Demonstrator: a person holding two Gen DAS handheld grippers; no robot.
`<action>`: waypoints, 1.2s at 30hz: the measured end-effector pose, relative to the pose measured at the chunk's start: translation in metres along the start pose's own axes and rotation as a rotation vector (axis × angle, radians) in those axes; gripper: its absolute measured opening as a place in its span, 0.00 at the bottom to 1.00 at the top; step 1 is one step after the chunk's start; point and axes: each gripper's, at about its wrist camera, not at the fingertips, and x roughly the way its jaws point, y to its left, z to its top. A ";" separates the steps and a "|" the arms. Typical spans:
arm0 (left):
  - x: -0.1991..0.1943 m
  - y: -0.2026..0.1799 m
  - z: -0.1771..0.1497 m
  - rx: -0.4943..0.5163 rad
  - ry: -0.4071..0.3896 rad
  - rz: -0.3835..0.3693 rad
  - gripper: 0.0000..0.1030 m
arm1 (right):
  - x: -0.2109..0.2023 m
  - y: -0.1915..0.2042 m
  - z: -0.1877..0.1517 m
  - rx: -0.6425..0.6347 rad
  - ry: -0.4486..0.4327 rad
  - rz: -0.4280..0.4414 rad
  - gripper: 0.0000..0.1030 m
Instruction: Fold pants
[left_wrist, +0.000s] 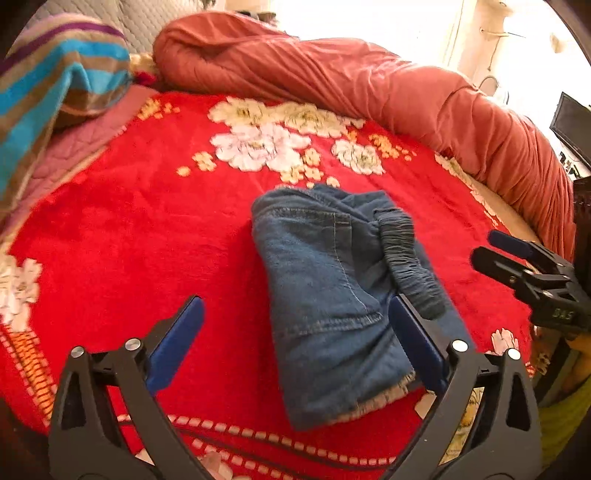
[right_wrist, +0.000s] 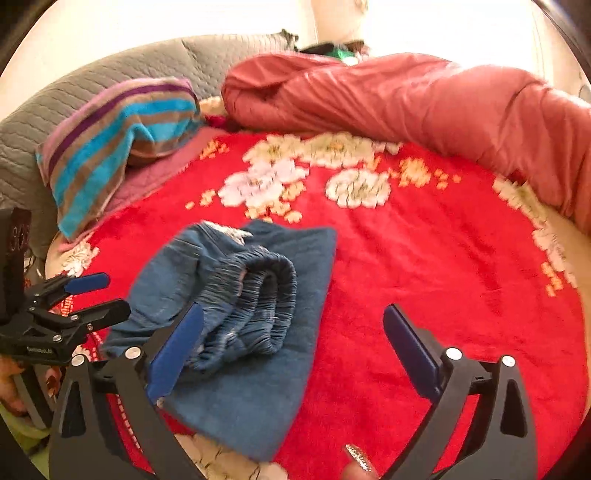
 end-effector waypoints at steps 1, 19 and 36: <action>-0.006 -0.001 -0.001 0.001 -0.012 0.003 0.91 | -0.007 0.003 0.000 -0.008 -0.012 -0.002 0.95; -0.089 -0.013 -0.042 0.049 -0.114 0.063 0.91 | -0.080 0.038 -0.030 -0.062 -0.107 -0.036 0.95; -0.081 -0.013 -0.075 0.021 -0.038 0.035 0.91 | -0.091 0.035 -0.067 -0.030 -0.071 -0.088 0.95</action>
